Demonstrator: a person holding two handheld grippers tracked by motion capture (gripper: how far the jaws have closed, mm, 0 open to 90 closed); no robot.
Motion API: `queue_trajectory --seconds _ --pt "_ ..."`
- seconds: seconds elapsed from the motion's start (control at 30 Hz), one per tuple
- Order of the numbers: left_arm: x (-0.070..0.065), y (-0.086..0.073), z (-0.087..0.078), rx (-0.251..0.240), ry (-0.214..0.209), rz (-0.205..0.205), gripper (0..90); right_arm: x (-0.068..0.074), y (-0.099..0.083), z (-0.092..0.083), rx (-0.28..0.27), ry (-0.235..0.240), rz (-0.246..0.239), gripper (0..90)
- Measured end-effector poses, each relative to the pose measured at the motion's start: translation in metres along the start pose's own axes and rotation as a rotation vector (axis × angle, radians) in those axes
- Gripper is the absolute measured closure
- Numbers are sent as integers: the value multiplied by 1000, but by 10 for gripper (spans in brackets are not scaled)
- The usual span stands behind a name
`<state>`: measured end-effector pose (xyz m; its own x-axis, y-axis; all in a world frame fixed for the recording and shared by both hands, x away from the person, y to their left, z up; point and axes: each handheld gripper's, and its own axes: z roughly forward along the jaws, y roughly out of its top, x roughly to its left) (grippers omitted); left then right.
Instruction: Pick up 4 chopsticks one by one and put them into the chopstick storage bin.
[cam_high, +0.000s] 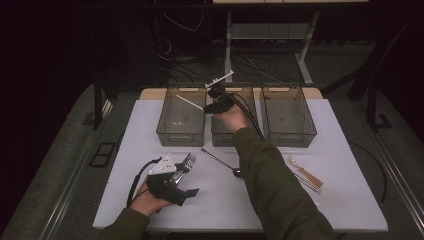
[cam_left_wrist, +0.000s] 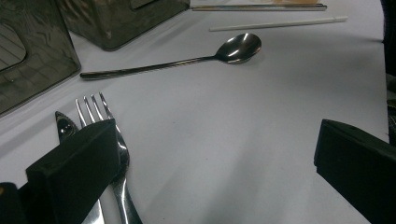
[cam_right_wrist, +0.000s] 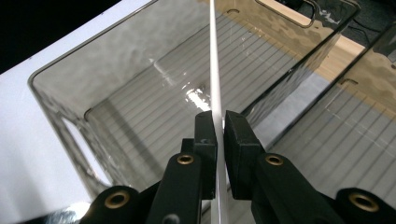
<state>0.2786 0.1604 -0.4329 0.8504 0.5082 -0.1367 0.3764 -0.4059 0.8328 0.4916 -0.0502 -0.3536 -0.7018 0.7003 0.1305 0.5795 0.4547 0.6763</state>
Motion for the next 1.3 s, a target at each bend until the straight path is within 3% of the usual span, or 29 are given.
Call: queue_trajectory --seconds 0.47,0.63,0.87,1.07,1.3 --pt "1 0 0 0 -4 1 0 15 15 36 48 -24 0 839" --pt "0 1 0 4 -6 8 0 21 19 45 62 -49 0 839" --pt "0 1 0 6 -7 11 0 28 20 54 78 -48 -9 836" --pt "0 1 -1 3 -6 10 0 30 20 54 63 -44 -4 736" --pt "1 1 -1 0 -3 12 0 27 21 42 46 -3 6 681"
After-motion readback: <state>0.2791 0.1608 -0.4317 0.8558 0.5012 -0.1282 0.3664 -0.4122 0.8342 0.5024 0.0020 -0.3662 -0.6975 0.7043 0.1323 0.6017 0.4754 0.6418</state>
